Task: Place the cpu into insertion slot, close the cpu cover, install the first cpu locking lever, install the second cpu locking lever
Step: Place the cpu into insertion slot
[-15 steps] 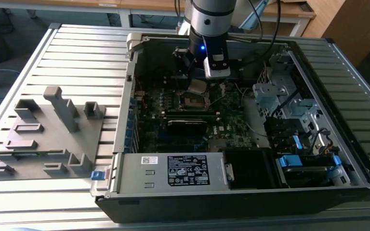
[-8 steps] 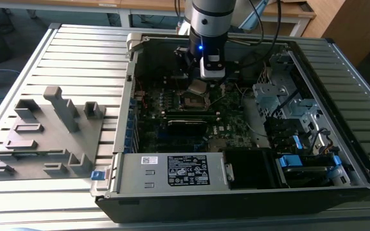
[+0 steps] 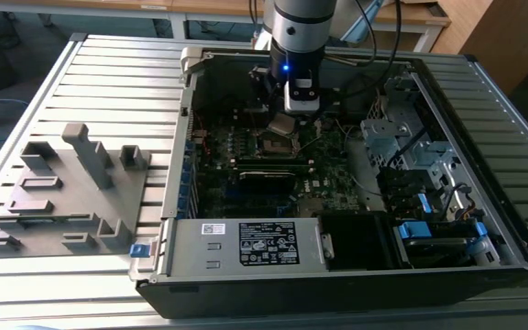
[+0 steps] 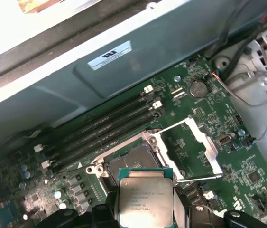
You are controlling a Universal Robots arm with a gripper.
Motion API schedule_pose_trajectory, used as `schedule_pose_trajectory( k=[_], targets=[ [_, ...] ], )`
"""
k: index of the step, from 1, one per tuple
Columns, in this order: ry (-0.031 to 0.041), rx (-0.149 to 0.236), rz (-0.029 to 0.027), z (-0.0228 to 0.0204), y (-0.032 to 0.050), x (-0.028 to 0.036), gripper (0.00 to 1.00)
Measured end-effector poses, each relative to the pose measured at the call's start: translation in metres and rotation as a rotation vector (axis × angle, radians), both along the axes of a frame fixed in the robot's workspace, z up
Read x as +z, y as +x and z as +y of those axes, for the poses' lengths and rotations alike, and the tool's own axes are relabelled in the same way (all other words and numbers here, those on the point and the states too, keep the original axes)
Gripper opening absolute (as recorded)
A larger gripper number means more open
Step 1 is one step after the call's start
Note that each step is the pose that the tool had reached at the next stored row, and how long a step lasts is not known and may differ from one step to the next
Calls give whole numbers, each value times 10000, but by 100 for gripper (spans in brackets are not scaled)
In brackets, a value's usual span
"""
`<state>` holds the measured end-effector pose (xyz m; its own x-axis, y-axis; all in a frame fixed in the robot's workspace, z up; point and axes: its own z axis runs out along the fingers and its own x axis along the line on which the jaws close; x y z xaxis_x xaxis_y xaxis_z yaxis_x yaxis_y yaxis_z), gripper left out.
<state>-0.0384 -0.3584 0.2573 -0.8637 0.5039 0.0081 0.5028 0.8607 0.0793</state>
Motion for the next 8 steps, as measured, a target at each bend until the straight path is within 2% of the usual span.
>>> schedule_pose_trajectory(
  k=[8],
  targets=[
    [-2, -1444, 1, 0, 1, -7, 54]
  ],
)
